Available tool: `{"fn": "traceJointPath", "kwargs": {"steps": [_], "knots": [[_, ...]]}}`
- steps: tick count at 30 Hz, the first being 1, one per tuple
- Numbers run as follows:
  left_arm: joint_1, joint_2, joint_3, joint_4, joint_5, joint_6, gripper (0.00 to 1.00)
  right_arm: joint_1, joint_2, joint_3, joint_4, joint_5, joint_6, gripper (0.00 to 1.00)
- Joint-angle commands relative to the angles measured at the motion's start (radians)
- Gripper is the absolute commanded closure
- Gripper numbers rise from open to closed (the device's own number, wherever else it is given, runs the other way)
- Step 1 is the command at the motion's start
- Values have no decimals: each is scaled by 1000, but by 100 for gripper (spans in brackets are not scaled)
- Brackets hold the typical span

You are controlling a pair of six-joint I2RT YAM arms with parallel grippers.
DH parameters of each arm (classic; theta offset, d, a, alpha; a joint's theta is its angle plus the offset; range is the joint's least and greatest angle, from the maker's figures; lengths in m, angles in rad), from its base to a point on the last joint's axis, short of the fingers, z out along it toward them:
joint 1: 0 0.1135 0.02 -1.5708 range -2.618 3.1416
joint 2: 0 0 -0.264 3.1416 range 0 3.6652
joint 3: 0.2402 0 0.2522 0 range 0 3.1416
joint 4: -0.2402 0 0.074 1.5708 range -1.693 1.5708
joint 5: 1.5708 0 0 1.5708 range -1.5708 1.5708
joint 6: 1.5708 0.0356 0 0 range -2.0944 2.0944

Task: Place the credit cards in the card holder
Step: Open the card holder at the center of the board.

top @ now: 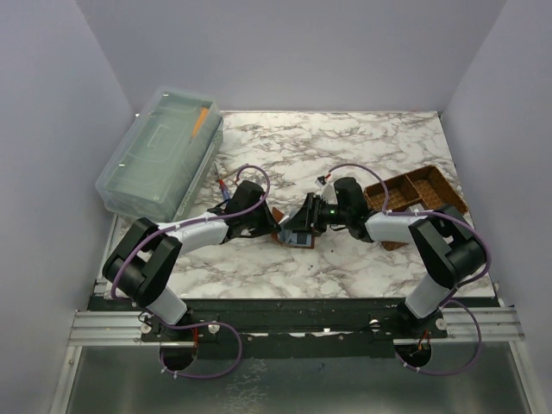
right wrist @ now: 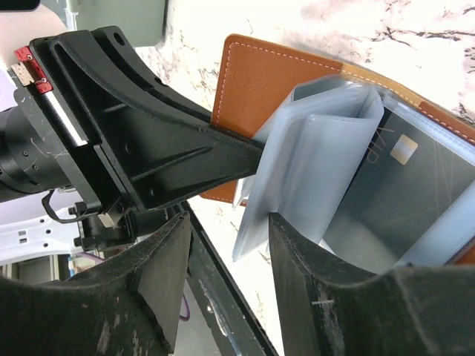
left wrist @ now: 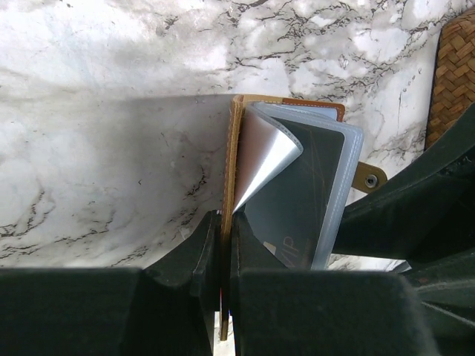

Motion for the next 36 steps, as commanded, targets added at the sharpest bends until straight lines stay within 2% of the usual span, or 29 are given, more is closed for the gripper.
{"fn": "traceJointPath", "kwargs": {"steps": [1, 7, 17, 23, 36], "knots": [[-4, 7, -17, 16, 23, -7, 100, 3, 18, -4, 34, -34, -6, 49], [7, -12, -24, 11, 23, -7, 100, 5, 34, 17, 9, -35, -24, 50], [24, -45, -42, -1, 35, -8, 81, 9, 27, 19, 16, -47, -30, 57], [35, -76, -54, -1, 35, -6, 70, 14, 48, 34, 31, -69, -31, 65], [65, -131, -76, -43, 20, 7, 61, 31, 108, 68, 45, -89, -27, 58]]}}
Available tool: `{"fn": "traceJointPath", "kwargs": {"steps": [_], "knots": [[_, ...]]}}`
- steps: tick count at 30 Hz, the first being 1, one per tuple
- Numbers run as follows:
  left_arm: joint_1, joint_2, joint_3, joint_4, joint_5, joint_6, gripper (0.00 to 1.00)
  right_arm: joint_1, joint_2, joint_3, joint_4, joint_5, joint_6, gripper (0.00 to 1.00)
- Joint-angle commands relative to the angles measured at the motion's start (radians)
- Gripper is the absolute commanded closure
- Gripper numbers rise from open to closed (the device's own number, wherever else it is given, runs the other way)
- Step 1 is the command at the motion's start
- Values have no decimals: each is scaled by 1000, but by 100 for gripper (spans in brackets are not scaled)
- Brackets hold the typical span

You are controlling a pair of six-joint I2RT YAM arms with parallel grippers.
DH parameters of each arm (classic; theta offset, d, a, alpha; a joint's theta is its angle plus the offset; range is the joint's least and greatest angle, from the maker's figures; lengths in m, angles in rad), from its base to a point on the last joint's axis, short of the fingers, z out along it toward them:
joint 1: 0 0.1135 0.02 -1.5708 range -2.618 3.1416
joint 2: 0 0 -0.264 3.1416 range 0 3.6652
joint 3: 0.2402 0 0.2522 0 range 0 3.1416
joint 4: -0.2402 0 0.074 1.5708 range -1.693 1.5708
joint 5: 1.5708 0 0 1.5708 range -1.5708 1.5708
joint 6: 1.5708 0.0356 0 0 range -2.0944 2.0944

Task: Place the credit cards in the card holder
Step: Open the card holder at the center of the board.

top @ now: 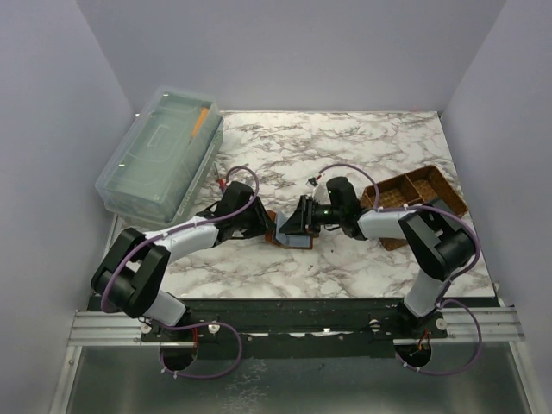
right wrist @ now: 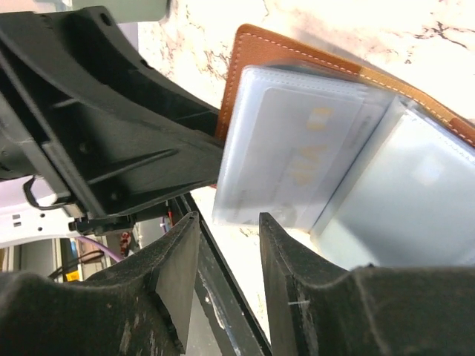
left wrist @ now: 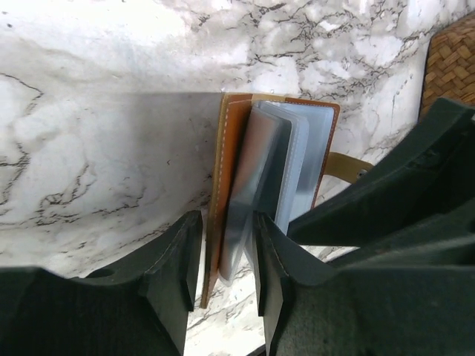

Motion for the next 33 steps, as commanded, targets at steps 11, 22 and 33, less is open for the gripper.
{"fn": "traceJointPath", "kwargs": {"steps": [11, 22, 33], "knots": [[45, -86, -27, -70, -8, 37, 56, 8, 38, 47, -55, 32, -56, 54], [51, -173, 51, -211, -140, 129, 35, 8, -32, 99, -480, 401, -260, 48], [28, -56, 136, -104, 95, 69, 56, 8, -52, 79, -474, 417, -269, 60]]}}
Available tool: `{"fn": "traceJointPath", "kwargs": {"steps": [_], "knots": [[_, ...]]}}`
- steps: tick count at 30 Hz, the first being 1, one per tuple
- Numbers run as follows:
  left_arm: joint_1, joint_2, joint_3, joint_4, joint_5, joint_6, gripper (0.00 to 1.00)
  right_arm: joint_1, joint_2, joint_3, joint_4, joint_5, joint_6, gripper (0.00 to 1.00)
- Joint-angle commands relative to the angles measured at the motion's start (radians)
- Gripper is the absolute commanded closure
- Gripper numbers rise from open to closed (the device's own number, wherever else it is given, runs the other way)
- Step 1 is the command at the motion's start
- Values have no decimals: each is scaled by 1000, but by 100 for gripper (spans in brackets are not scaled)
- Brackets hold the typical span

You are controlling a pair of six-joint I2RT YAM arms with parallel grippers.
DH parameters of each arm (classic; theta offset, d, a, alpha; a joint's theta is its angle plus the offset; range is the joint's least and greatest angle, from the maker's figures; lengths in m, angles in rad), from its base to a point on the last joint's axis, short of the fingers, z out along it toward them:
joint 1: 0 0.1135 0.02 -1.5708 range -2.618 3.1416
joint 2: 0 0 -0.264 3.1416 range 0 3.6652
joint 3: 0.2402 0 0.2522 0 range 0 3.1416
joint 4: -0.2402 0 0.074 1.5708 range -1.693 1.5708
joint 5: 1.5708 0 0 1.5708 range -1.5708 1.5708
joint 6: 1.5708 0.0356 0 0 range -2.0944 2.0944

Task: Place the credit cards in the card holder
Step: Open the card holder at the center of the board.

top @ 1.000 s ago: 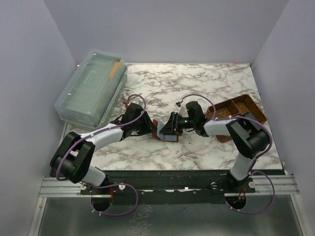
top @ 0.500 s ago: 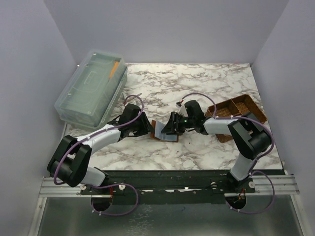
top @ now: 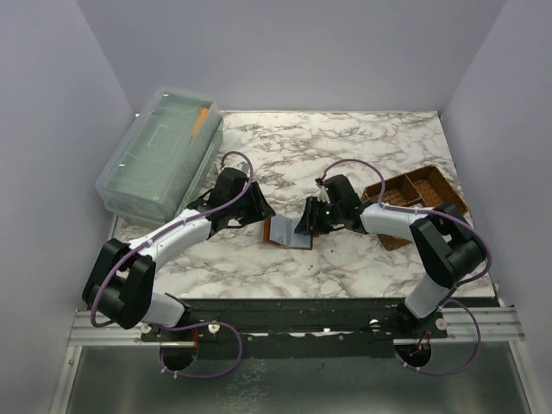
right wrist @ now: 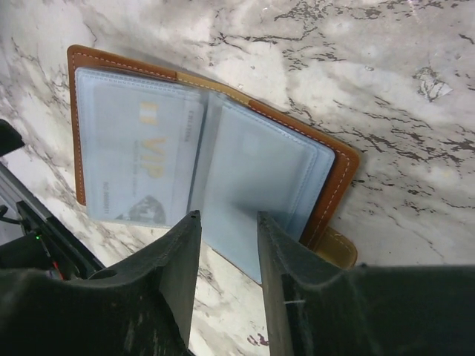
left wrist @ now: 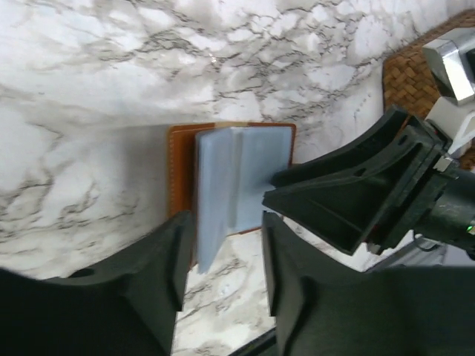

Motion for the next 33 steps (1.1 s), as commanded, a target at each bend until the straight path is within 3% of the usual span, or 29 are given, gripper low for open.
{"fn": "traceJointPath", "kwargs": {"steps": [1, 6, 15, 28, 33], "knots": [[-26, 74, 30, 95, 136, -26, 57, 4, 4, -4, -55, 52, -31, 63], [-47, 130, 21, 166, 187, -46, 63, 3, -4, -17, -55, 74, -34, 69], [-7, 240, -75, 157, 65, -65, 65, 4, -23, -36, -103, 160, -50, 71], [7, 164, -13, 94, 120, -35, 61, 3, -55, 16, -153, 153, -61, 70], [7, 120, 5, 78, 135, -17, 59, 3, -65, 32, -173, 134, -74, 59]]}}
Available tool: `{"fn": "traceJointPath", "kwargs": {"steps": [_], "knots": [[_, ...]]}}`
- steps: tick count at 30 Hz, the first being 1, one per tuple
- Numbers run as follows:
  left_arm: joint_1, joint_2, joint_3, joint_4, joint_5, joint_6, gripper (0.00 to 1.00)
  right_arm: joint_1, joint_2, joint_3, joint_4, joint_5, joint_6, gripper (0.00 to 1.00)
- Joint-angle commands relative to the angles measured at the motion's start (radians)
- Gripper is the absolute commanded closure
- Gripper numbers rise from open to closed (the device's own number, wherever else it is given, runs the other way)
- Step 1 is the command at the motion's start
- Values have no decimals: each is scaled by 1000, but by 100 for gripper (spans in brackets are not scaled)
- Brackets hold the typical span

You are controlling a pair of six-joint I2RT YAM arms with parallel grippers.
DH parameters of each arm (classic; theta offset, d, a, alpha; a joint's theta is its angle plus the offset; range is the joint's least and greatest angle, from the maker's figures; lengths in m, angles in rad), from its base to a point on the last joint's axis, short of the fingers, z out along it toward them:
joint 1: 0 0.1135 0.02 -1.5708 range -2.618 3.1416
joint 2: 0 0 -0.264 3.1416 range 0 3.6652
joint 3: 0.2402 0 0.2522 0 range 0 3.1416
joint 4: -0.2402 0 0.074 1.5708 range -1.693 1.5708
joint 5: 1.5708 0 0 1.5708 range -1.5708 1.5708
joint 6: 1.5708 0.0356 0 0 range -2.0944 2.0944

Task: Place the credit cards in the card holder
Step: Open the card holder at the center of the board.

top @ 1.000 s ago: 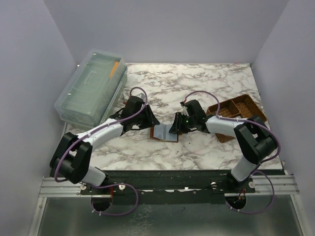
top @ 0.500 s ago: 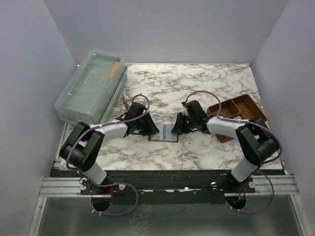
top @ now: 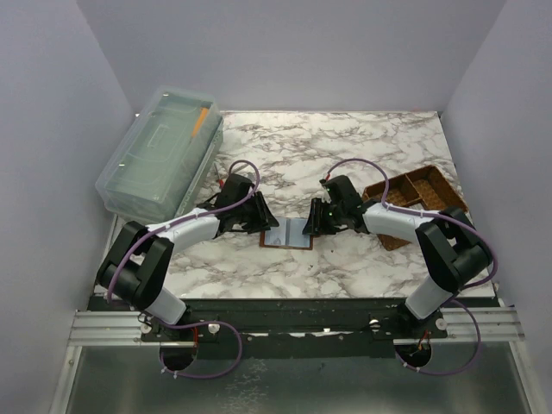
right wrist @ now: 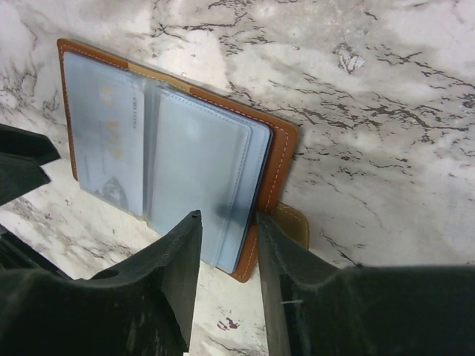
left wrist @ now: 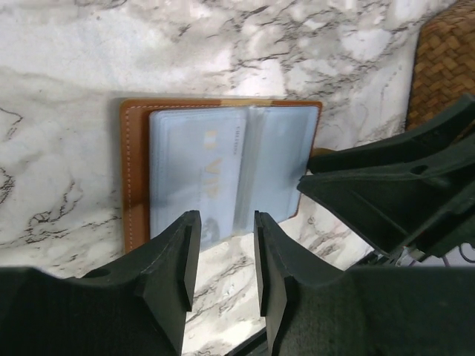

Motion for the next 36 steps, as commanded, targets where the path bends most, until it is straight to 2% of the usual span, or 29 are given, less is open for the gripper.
{"fn": "traceJointPath", "kwargs": {"steps": [1, 4, 8, 14, 19, 23, 28, 36], "knots": [[6, -57, 42, -34, 24, 35, 59, 2, -31, 28, -54, 7, -28, 57], [6, -58, 46, -33, 41, 37, 59, 2, -49, 31, -49, -12, -29, 54], [6, -53, 57, -33, 59, 41, 59, 3, -40, 31, -26, -48, -21, 54], [4, -51, 65, -27, 74, 42, 59, 7, -25, 21, 15, -84, 8, 69], [4, -55, 70, -27, 87, 43, 56, 10, -44, 18, -9, -51, -1, 67], [3, -67, 77, -27, 91, 46, 55, 11, -39, 10, 34, -101, 4, 67], [2, -43, 71, -22, 95, 49, 55, 13, -15, 13, 56, -113, 11, 77], [-3, -10, 36, 10, 93, 34, 55, 14, 68, 14, 95, -124, 21, 77]]}}
